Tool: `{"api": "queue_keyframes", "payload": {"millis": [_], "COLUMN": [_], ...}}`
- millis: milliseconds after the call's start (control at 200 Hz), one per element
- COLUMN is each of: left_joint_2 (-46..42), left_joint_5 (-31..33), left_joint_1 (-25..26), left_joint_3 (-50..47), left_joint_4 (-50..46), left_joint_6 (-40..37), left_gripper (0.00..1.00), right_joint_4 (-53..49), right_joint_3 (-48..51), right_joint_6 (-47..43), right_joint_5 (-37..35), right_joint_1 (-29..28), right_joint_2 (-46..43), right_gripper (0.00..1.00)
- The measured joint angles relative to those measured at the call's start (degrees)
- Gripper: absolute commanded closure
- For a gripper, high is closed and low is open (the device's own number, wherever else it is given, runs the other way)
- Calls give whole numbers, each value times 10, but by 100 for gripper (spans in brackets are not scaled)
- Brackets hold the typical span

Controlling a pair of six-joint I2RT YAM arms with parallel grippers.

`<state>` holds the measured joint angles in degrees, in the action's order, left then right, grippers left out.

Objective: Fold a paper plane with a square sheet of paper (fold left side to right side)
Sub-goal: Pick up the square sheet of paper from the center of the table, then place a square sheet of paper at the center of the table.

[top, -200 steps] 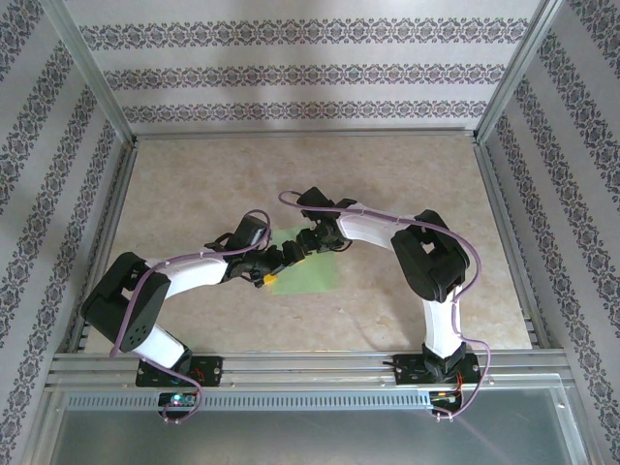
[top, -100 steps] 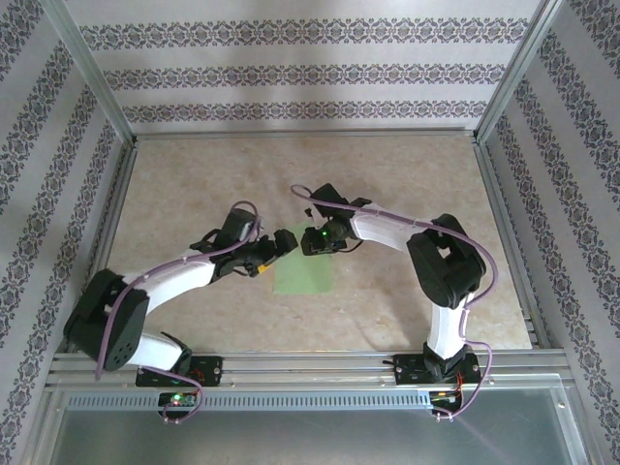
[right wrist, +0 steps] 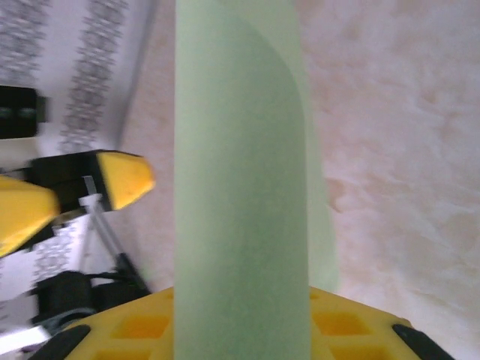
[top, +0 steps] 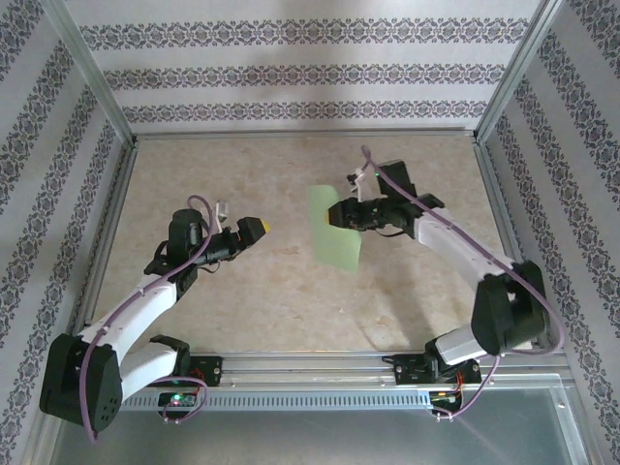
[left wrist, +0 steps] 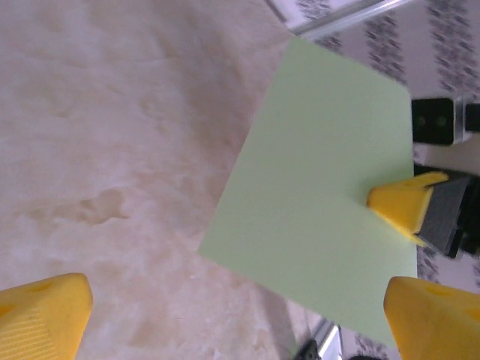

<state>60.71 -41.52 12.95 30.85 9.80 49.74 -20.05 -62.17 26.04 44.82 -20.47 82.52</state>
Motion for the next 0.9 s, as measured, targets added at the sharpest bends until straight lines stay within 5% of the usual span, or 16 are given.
{"api": "queue_keyframes", "payload": {"millis": [330, 720, 815, 899], "left_joint_2": [43, 98, 103, 103], "left_joint_5": [-145, -228, -236, -243], "left_joint_1": [2, 60, 78, 85], "left_joint_3": [44, 120, 138, 153], "left_joint_4": [168, 289, 281, 266], "left_joint_6": [15, 33, 24, 4], "left_gripper": [0, 1, 9, 30], "right_joint_4": [29, 101, 112, 118], "right_joint_3": [-5, -36, -38, -38], "right_joint_6": [27, 82, 88, 89], "right_joint_5": [160, 205, 206, 206], "right_joint_1": [16, -30, -40, -42], "right_joint_2": [-130, -152, -142, -133], "right_gripper": [68, 69, 69, 69]}}
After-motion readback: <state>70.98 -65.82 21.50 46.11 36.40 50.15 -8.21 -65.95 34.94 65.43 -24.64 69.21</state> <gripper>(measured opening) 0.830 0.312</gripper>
